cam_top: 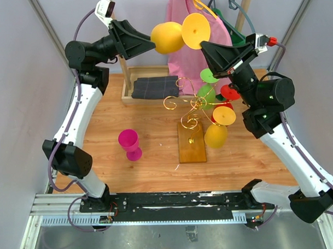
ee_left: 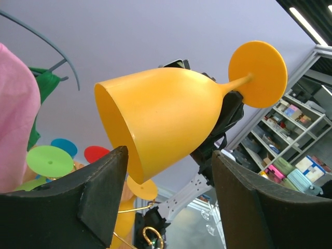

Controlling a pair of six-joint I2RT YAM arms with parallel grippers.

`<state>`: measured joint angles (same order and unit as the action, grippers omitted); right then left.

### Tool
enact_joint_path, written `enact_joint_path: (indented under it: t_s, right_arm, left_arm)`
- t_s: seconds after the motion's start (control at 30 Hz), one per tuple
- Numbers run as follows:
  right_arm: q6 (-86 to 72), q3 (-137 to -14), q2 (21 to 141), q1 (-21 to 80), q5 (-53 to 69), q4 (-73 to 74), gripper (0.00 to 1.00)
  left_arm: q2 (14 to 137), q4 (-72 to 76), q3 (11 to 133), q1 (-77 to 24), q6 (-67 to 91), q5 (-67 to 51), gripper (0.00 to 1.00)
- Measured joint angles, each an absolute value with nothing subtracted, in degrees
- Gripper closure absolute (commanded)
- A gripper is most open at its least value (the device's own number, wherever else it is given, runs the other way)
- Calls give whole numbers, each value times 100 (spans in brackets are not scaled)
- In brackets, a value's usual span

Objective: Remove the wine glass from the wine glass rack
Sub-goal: Place the wine glass at the center of the board.

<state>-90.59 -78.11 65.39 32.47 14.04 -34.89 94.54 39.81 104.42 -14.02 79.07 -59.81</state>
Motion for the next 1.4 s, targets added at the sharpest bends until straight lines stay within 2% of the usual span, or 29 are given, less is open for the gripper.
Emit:
enact_joint_path:
  t_s: [0.23, 0.3, 0.6, 0.67, 0.73, 0.8, 0.9, 0.93, 0.97, 1.2, 1.4]
  right_arm:
    - [-9194, -7684, 6558, 3247, 1457, -3688, 99]
    - [-9220, -7675, 6560, 3247, 1466, -3710, 99]
    - [-9404, -7540, 6536, 3168, 1269, -4034, 97]
    - [-9465, -7428, 6499, 3133, 1107, -4104, 87]
    - [-9504, -7312, 6469, 3109, 963, -4169, 80]
    - [-9518, -7177, 6451, 3098, 825, -4222, 60]
    - [-9515, -6980, 6445, 3124, 904, -4344, 34]
    - [-9504, -6886, 6427, 3157, 963, -4423, 13]
    - [-9513, -6799, 6416, 3168, 978, -4515, 0]
    - [-9402, -6278, 6278, 3175, 928, -5019, 2]
    - [-8766, -6919, 6060, 3135, 1450, -3988, 2]
  left_arm:
    - [9454, 4204, 10401, -1435, 8068, -5959, 41]
    - [9454, 4281, 10401, -1476, 8130, -5953, 48]
    - [9430, 4687, 10401, -1509, 8420, -5874, 94]
    - [9384, 4821, 10401, -1509, 8499, -5865, 99]
    - [9325, 4915, 10401, -1509, 8556, -5874, 100]
    - [9266, 4993, 10401, -1516, 8562, -5898, 100]
    - [9209, 4982, 10398, -1522, 8501, -5887, 100]
    - [9227, 4971, 10398, -1527, 8495, -5850, 100]
    - [9249, 4915, 10385, -1527, 8488, -5859, 100]
    - [9349, 4733, 10381, -1483, 8355, -5819, 100]
    - [9349, 4274, 10438, -1122, 7673, -5819, 100]
